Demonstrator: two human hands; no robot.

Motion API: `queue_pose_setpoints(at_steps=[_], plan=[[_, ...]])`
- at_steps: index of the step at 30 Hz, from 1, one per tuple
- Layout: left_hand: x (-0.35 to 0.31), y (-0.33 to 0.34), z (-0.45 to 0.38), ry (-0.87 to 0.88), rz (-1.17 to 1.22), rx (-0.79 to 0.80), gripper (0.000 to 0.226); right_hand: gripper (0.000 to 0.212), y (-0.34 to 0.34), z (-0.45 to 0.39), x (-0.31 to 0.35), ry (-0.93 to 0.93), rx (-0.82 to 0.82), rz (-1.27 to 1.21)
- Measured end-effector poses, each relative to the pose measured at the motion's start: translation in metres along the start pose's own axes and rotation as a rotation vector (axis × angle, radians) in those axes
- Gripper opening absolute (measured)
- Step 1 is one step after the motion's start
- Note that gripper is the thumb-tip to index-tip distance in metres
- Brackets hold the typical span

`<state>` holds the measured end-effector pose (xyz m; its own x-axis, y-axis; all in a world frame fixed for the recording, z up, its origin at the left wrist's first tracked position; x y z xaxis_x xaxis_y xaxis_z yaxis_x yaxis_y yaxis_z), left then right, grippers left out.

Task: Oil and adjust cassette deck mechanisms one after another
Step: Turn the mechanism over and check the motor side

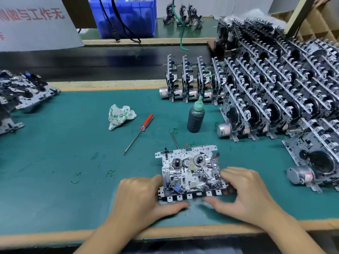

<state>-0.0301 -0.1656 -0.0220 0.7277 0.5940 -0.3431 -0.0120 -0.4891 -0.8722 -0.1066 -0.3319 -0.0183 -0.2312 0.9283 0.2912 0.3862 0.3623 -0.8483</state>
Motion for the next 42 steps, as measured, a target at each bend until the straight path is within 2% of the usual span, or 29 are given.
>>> queue_pose_setpoints(at_steps=[4,8,13,18,24,30,36,42], plan=[[0.0019,0.0003,0.0036,0.031,0.029,0.026,0.058,0.05,-0.0024,0.0005,0.0013,-0.034,-0.012,0.008],[0.0033,-0.0021,0.0039,0.01,0.03,-0.028,0.047,0.048,0.0003,0.0002,0.0005,-0.03,0.014,-0.021],[0.0064,0.001,0.0039,-0.038,0.047,-0.025,0.051,0.05,0.0025,0.0002,0.0009,-0.041,0.051,-0.01],[0.001,-0.0007,0.0019,-0.021,0.028,-0.008,0.059,0.047,0.0005,-0.0007,0.0022,-0.042,0.004,0.062],[0.0036,-0.0034,-0.0013,-0.149,-0.051,-0.085,0.059,0.051,0.0029,0.0,0.0052,-0.063,0.069,0.058],[0.0031,-0.0036,-0.004,-0.071,0.025,-0.052,0.064,0.045,-0.0014,-0.0031,0.006,-0.015,0.026,0.085],[0.0006,0.0002,-0.0003,-0.001,0.038,0.017,0.07,0.056,-0.0001,-0.0013,0.0018,0.089,0.035,0.061],[0.0047,-0.0026,-0.0021,-0.049,0.017,-0.018,0.078,0.048,-0.0045,-0.0023,0.0069,-0.002,0.064,0.034]])
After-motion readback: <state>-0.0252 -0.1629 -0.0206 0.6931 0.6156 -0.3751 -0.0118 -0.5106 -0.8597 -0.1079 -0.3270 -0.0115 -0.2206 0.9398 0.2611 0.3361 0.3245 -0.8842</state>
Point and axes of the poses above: each hand's wrist, its own z-axis away from the middle knuckle, its own y-axis out of the palm, x = y × z, the point moved 7 cm from there along -z, towards the middle knuckle, and after that the axes turned 6 degrees about -y, right-handed, at the moved point
